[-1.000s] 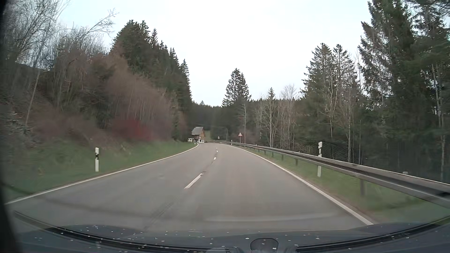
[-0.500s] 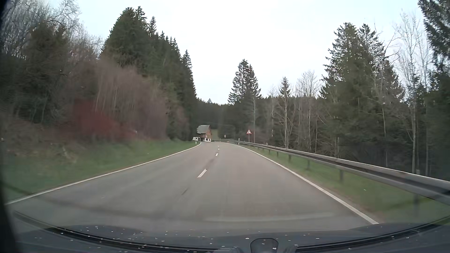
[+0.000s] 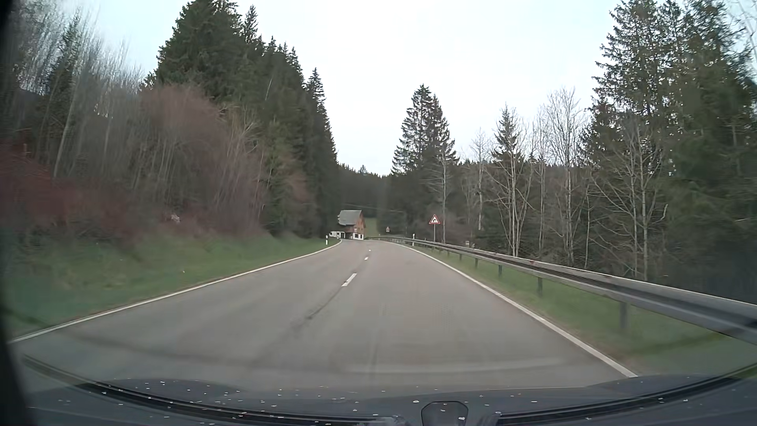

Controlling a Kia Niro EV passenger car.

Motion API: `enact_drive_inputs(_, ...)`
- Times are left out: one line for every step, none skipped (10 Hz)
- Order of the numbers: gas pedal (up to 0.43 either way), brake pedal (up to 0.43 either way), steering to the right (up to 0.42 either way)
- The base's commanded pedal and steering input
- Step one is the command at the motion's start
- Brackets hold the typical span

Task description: Follow the waypoints while adhering to traffic rules and regulations

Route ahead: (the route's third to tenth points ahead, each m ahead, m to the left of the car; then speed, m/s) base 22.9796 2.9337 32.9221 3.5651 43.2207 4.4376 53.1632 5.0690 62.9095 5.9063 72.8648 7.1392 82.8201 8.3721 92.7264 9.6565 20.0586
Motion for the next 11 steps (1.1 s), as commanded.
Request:
enact_drive_inputs(0.189,0.000,-0.012)
enact_drive_inputs(0.189,0.000,-0.012)
enact_drive_inputs(0.197,0.000,-0.012)
enact_drive_inputs(0.220,0.000,-0.012)
enact_drive_inputs(0.228,0.000,-0.011)
enact_drive_inputs(0.240,0.000,-0.011)
enact_drive_inputs(0.248,0.000,-0.011)
enact_drive_inputs(0.248,0.000,-0.011)
enact_drive_inputs(0.248,0.000,-0.012)
enact_drive_inputs(0.240,0.000,-0.012)
enact_drive_inputs(0.240,0.000,-0.012)
